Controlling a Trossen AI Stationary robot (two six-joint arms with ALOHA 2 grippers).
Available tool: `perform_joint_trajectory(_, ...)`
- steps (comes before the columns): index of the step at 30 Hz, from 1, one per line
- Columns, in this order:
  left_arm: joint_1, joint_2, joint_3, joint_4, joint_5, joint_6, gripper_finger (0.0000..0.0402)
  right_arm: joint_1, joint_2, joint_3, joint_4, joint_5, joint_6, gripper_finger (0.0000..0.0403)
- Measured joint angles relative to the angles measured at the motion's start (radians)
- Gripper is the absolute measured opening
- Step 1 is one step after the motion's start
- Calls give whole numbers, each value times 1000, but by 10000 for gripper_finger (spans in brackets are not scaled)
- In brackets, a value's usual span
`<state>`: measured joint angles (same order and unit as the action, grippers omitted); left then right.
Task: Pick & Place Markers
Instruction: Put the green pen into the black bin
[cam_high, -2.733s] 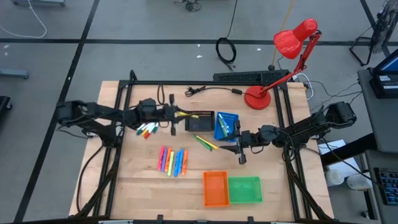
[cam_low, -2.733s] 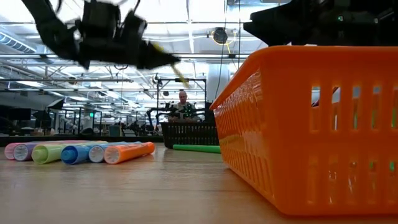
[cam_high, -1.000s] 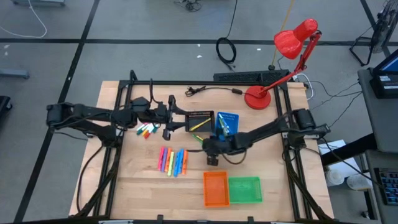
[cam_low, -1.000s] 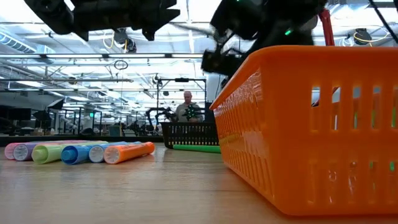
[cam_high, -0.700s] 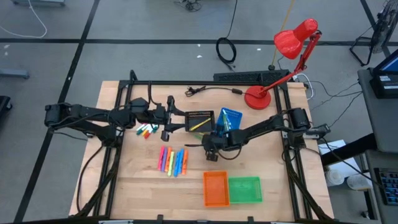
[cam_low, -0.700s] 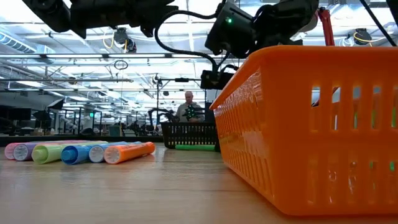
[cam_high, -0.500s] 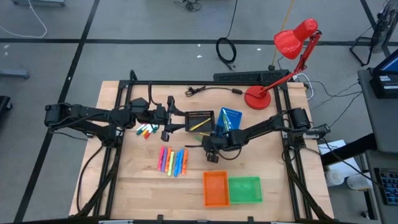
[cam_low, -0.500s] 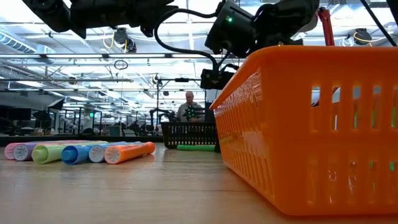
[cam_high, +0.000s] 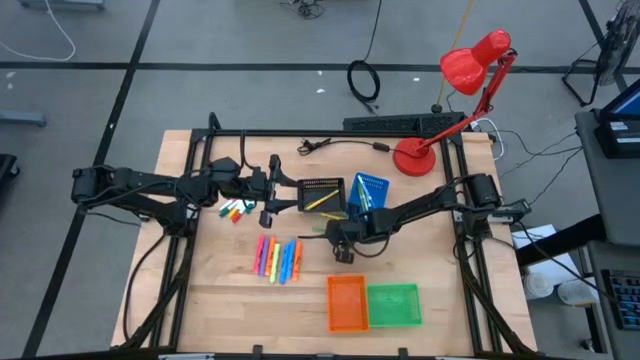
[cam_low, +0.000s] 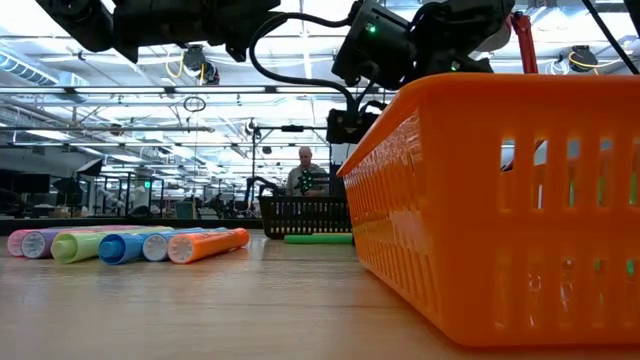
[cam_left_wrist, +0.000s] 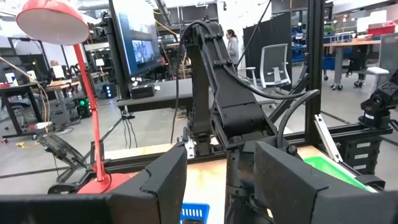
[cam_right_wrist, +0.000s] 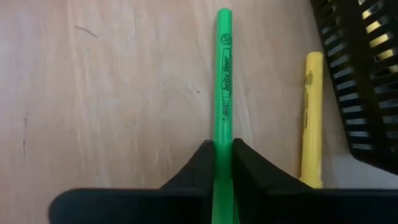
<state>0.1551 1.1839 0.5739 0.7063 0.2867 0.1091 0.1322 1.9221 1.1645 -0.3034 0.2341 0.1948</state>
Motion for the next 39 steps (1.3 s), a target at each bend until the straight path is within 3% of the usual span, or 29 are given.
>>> perform_joint_trajectory(6, 0, 0, 0, 0, 0, 1, 195, 6, -7, 0, 11, -42, -28, 19)
perform_joint_trajectory(13, 0, 0, 0, 0, 0, 0, 189, 50, -99, -6, 53, -53, -68, 18)
perform_joint_trajectory(19, 0, 0, 0, -2, 0, -8, 189, 107, -204, -16, 93, 110, -71, 17)
perform_joint_trajectory(25, 0, 0, 0, -2, 0, -5, 189, 144, -350, -149, 232, 318, -79, 17)
perform_joint_trajectory(30, 0, 0, 0, -2, 0, 9, 189, 158, -473, -356, 643, 417, -165, 19)
perform_joint_trajectory(35, -5, 8, 0, 4, 0, -10, 189, 161, -483, -569, 1260, 296, -320, 19)
perform_joint_trajectory(39, -33, 50, -1, 44, 1, 4, 189, 157, -460, -632, 1473, 233, -368, 19)
